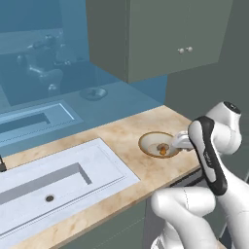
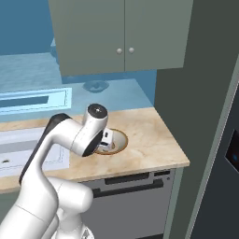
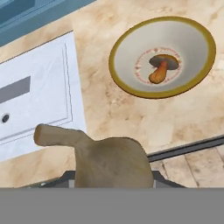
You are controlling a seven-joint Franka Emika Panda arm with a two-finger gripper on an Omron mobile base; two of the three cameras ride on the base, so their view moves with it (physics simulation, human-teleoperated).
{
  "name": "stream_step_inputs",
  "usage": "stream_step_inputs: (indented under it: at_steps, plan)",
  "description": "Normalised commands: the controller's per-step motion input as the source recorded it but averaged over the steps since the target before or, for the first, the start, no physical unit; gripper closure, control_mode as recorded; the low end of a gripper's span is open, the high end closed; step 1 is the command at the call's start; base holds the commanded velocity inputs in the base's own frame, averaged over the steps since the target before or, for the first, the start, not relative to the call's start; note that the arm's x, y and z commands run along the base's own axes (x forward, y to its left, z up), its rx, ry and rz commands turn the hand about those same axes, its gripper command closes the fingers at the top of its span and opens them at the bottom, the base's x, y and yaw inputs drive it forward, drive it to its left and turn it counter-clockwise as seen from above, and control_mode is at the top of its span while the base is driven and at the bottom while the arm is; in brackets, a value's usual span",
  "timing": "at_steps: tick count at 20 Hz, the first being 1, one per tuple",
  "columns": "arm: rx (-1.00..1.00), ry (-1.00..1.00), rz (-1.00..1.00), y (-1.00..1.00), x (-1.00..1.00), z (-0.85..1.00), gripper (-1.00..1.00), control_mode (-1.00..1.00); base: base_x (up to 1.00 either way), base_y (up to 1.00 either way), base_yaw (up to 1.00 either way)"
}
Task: Take the garlic, mango, and mushroom from the freezer and place them in the bowl on the counter.
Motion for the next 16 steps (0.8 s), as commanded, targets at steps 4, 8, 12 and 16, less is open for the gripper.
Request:
stream_step_inputs:
  at_steps: [4, 8, 12, 16]
  plan:
    - [0.0, 0.0, 0.0, 0.0, 0.36, -0.1, 1.0, -1.0, 0.0, 0.0, 0.0]
    - [0.0, 0.0, 0.0, 0.0, 0.42, -0.12, 1.0, -1.0, 0.0, 0.0, 0.0]
    - [0.0, 0.03, 0.0, 0.0, 0.42, -0.21, 1.0, -1.0, 0.0, 0.0, 0.0]
    - [0.0, 0.06, 0.0, 0.0, 0.39, -0.26, 1.0, -1.0, 0.0, 0.0, 0.0]
